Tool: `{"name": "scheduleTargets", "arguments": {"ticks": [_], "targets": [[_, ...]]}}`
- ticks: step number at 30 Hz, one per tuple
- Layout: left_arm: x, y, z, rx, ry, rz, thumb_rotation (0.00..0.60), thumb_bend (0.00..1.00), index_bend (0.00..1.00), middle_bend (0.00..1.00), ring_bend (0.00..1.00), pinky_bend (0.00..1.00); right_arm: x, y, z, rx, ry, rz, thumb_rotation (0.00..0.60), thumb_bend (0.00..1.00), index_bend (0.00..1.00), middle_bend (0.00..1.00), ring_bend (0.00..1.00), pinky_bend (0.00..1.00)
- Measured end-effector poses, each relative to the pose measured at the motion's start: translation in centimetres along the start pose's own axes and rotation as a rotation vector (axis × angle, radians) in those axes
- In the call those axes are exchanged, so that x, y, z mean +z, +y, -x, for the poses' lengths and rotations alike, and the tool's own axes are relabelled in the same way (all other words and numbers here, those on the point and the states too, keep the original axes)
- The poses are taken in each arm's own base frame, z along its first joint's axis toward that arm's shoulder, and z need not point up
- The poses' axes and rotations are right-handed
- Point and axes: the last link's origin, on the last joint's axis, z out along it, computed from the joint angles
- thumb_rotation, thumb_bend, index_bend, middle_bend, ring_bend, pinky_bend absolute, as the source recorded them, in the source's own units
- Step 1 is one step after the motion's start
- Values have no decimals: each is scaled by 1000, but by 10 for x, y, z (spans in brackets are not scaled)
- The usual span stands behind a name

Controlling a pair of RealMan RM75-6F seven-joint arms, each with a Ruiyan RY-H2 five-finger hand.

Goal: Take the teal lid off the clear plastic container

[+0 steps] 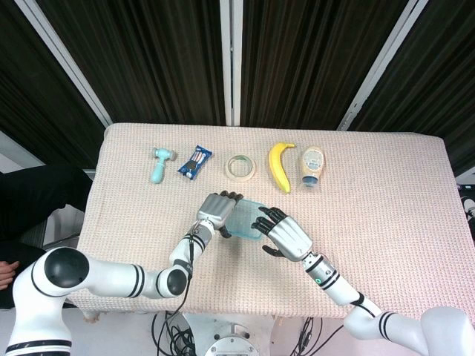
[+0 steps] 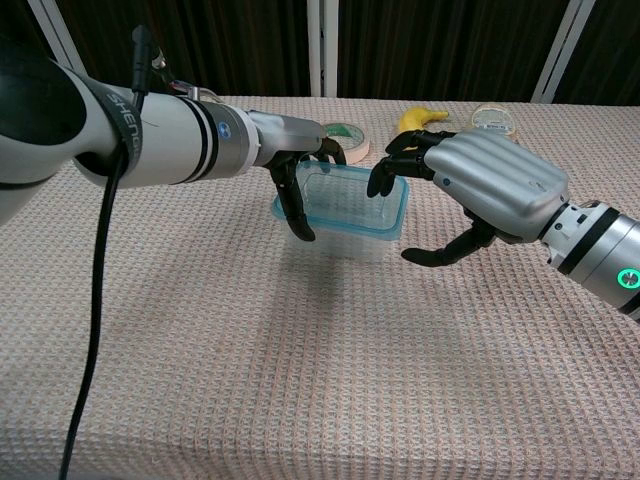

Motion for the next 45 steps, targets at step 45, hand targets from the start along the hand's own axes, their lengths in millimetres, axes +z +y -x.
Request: {"name": "scheduleTargets", "arguments": {"ticks": [45], "targets": [[-2, -1, 5, 11, -3, 13, 600, 136, 145, 210, 101, 245, 20, -3, 1, 9, 19, -14, 600, 171, 411, 363, 153, 251]]}}
